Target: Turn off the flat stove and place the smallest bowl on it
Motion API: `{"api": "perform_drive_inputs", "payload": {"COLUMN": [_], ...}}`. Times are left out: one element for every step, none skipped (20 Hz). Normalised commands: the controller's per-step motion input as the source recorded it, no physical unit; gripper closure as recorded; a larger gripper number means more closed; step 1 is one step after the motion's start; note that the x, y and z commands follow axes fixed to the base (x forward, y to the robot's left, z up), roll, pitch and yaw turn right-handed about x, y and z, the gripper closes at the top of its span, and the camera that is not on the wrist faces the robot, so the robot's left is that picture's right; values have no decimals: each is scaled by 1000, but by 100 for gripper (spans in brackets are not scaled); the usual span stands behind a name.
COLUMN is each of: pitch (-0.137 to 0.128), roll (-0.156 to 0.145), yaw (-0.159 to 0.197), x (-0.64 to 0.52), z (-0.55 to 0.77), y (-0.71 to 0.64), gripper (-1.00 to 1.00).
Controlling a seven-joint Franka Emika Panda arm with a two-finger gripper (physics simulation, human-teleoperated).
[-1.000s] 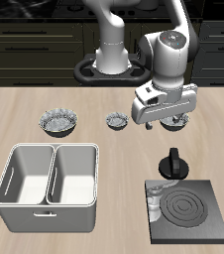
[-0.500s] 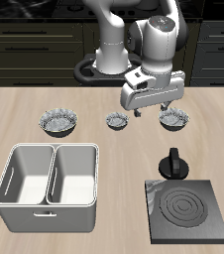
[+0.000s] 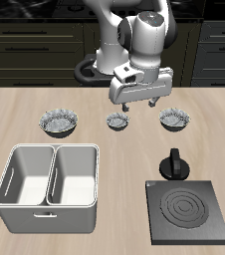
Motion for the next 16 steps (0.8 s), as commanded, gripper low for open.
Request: {"api": "perform_drive_inputs", "payload": {"pitch": [-4, -1, -6, -68, 49, -11, -16, 22, -61, -48, -8, -42, -14, 14, -40, -29], "roll": [10, -5, -12, -11, 3, -16, -2, -5, 55, -38, 42, 24, 22, 29, -11, -4], "yaw": [-6, -18, 4, 59, -45, 11, -49, -68, 19, -16, -64, -18, 2, 3, -3, -18], "x": [-231, -90, -216, -152, -239, -50, -404, -120, -136, -164, -26, -177, -81, -17, -111, -251], "z": [-28, -29, -35, -13, -127, -44, -197, -66, -8, 3, -25, -8, -77, -50, 15, -14], "y": [-251, -73, -229, -146, -348, -69, -758, -280, -124, -368, -94, -245, -121, -27, -238, -596], "gripper": [-100, -100, -100, -100, -100, -100, -100, -100, -100, -100, -100, -100, -100, -100, -100, -100]}}
